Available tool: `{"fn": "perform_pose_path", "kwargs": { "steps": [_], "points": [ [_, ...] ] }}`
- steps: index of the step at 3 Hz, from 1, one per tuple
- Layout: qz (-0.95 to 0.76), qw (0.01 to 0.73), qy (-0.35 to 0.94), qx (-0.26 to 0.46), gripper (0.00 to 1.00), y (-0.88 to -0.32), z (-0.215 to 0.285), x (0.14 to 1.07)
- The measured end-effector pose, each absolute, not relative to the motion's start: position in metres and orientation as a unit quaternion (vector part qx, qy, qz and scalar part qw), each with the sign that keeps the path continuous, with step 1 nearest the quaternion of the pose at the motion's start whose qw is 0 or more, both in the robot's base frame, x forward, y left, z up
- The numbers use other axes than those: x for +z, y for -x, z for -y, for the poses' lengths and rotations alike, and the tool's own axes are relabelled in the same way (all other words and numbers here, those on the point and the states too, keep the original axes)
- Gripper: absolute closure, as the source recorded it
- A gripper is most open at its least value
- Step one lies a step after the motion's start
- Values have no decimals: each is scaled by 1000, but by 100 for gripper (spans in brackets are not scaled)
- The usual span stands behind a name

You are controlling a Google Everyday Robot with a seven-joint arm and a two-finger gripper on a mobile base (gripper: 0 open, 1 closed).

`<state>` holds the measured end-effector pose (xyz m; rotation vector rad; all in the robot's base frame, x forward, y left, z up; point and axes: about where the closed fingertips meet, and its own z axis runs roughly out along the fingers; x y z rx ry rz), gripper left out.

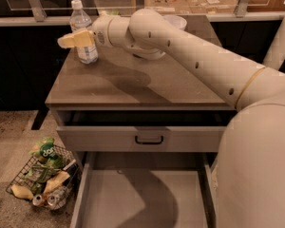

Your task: Place blue plastic bottle into middle drawer

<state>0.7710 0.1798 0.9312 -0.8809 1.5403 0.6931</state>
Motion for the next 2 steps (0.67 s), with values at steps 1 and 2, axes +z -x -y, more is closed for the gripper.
{"fn": "perform_pose_path", "kwargs": {
  "steps": [1,2],
  "points": [
    [-646,580,385,314,0,-783,-201,921],
    [-632,584,386,333,17,-797,-210,912]
  ]
}}
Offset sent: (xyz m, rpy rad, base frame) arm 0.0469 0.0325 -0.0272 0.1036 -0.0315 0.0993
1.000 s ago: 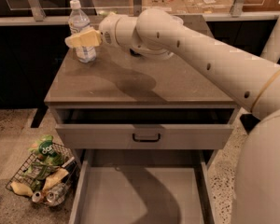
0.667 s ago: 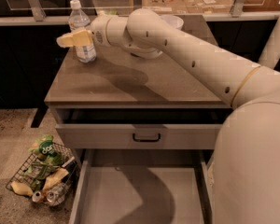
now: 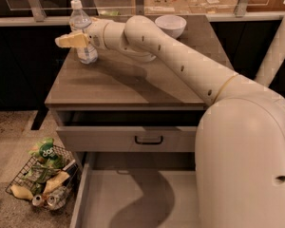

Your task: Place blue plastic bottle into middle drawer

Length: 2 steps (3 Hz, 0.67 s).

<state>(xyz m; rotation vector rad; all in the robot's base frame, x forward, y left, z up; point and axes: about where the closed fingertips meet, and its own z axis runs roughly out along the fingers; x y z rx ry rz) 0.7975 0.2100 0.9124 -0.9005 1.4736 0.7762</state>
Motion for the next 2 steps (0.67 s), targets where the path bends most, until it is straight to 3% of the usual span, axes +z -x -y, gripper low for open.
{"fn": "perform_pose_path", "kwargs": {
  "steps": [2],
  "points": [
    [-630,584,387,335,62,-798,-215,912]
  ]
}}
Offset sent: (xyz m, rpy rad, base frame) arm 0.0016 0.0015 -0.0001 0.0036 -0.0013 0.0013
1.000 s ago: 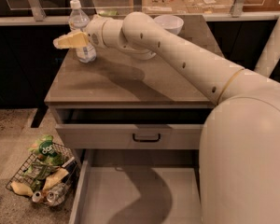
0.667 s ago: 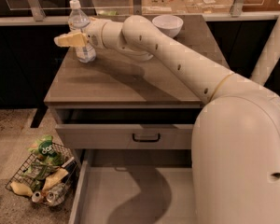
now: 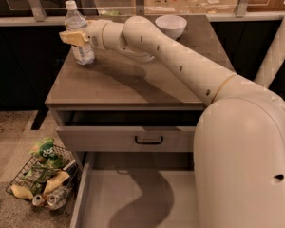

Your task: Place blue plastic bottle into middle drawer

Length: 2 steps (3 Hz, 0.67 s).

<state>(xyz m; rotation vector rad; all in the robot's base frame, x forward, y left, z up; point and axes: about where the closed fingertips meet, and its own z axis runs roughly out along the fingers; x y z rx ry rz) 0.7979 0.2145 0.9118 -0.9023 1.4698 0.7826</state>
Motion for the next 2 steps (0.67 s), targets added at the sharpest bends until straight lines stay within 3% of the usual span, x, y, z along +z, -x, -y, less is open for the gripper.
{"fn": "perform_pose_path", "kwargs": {
  "steps": [1,2],
  "points": [
    [-629,583,388,337,87,-797,-218,911],
    [-629,582,389,338,100,-796,-220,911]
  ]
}}
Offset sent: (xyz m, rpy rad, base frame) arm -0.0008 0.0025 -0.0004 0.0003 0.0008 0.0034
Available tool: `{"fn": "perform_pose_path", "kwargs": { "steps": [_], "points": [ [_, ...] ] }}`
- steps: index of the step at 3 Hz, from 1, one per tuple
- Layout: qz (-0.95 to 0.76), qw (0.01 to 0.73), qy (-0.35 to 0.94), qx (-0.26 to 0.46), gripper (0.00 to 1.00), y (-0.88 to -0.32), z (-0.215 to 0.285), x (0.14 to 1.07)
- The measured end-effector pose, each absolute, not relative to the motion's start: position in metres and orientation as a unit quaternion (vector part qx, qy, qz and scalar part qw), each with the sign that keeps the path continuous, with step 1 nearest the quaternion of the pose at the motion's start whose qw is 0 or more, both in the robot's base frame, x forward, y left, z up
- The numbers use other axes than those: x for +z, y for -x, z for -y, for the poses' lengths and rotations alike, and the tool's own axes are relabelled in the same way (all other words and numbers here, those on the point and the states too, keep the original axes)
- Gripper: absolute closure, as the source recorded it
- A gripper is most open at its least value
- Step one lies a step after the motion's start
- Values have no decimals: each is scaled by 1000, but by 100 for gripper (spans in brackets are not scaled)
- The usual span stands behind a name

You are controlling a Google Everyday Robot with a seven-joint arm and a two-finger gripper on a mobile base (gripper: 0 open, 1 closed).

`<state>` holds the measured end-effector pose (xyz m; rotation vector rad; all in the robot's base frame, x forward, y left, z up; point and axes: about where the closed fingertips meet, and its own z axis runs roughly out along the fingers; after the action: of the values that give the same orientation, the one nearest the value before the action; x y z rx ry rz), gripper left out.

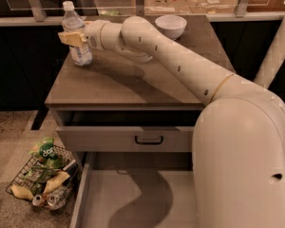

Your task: Place blue plastic bottle into middle drawer

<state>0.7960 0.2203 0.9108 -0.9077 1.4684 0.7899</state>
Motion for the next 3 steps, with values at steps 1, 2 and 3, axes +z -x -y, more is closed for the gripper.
{"fn": "perform_pose_path", "kwargs": {
  "steps": [1,2,3],
  "points": [
    [-629,582,389,338,100,-796,-220,911],
    [-622,575,401,349,100,-789,-218,918],
    [-606,562,438,355,100,-752,-203,959]
  ]
}}
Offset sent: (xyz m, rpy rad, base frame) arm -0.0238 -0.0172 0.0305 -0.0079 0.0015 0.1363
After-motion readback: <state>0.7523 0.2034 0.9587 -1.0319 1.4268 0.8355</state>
